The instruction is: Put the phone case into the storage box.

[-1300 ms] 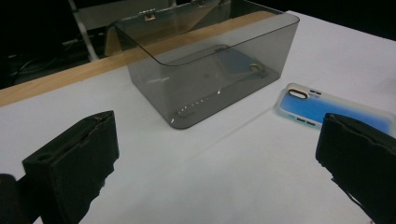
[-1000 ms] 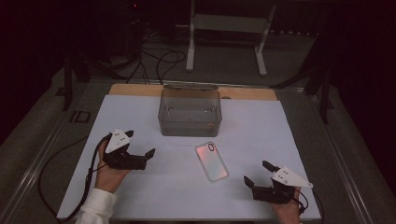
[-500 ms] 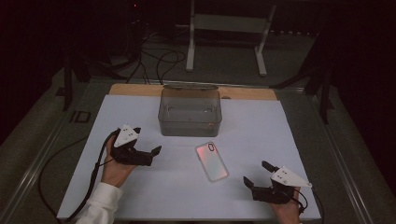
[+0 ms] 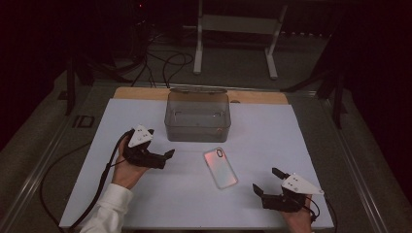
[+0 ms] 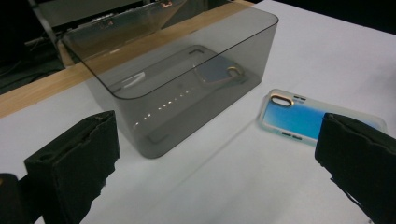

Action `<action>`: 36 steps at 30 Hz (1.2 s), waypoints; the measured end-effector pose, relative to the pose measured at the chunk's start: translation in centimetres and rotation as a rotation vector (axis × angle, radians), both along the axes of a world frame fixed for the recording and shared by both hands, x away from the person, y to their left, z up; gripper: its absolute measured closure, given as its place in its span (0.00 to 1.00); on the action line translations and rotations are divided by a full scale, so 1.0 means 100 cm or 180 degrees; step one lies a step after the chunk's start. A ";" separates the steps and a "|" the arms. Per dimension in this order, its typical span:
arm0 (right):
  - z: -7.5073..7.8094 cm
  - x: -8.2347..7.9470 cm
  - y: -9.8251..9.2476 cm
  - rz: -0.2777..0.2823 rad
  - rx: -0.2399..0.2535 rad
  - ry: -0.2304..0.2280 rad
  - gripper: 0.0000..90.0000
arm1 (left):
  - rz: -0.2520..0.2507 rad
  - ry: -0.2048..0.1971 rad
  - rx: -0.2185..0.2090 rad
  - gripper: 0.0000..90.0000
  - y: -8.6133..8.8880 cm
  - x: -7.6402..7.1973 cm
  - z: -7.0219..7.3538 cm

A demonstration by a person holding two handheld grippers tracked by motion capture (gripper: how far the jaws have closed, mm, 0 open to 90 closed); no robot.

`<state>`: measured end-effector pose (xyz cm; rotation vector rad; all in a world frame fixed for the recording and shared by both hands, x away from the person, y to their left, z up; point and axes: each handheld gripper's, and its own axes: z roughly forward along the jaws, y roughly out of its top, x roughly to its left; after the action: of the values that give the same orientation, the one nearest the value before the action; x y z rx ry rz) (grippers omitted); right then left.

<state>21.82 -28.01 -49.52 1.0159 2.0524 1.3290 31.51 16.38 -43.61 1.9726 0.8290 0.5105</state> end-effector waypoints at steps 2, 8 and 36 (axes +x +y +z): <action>0.000 0.000 0.000 0.0002 -0.0004 0.0004 0.10 | -0.0014 0.0003 -0.0001 0.01 -0.003 0.002 0.000; 0.000 0.000 0.000 0.0002 -0.0005 0.0010 0.10 | -0.0104 0.0014 0.0034 0.01 -0.010 0.006 0.002; -0.001 0.001 -0.001 0.0018 -0.0011 0.0011 0.10 | -0.0394 0.0118 0.0243 0.02 -0.060 0.035 0.000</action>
<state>21.90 -28.13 -49.59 1.0125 2.0609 1.3270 35.03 10.40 -43.59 2.0943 0.7140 0.4397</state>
